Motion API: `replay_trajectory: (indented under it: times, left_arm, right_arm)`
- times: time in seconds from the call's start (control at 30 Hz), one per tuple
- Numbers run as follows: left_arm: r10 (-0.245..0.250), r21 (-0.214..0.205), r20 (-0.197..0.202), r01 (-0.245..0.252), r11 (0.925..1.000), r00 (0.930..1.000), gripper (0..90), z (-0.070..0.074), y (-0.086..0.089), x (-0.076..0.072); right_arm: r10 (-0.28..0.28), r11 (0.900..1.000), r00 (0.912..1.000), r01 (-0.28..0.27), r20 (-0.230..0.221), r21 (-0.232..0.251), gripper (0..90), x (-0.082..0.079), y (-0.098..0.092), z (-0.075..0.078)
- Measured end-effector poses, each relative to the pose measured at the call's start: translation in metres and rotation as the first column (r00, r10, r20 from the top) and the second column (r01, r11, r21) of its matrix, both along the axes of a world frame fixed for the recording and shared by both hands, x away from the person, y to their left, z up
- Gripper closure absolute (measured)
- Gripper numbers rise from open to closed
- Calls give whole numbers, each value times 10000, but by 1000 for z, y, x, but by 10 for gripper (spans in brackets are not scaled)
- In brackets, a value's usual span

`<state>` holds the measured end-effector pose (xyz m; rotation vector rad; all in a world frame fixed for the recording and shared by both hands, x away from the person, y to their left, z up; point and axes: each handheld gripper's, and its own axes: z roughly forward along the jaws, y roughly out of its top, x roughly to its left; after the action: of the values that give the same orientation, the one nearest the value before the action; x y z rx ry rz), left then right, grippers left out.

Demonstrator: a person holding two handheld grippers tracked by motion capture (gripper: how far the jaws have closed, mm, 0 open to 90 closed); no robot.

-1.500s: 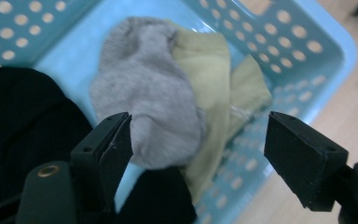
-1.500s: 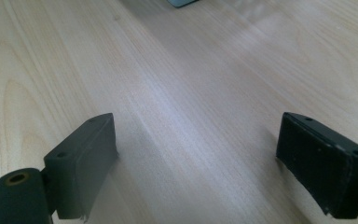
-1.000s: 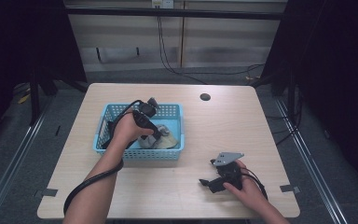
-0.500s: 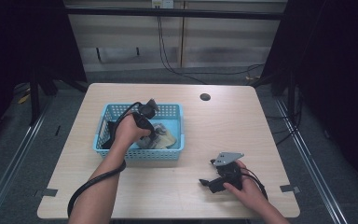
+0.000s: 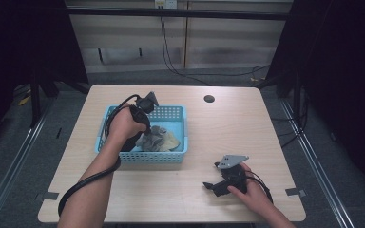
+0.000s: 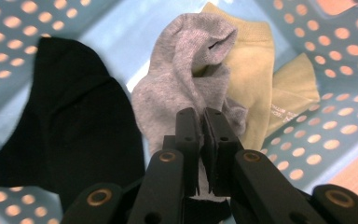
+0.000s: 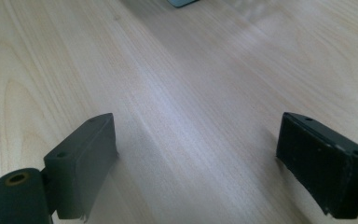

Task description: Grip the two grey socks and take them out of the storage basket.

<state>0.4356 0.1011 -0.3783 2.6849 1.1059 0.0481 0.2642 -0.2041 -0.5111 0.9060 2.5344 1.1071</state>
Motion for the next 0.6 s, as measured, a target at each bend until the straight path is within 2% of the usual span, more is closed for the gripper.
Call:
replay_trajectory:
  times: [0.2,0.3,0.43,0.6]
  left_arm:
    - [-38,-108,295,41,9999,9996,853,23,2,-1]
    - [-104,-82,234,106,9999,9997,855,32,2,-2]
    - [-169,-380,153,174,9991,9997,856,43,3,-5]
    - [-574,-434,135,580,9974,9983,856,61,3,-12]
  right_arm:
    - [-7,10000,10000,7,1,-14,116,0,0,0]
    - [-10,10000,10000,10,6,-25,116,0,0,0]
    - [0,10000,10000,0,4,-1,116,0,0,0]
    - [15,10000,10000,-15,-15,-31,116,0,0,0]
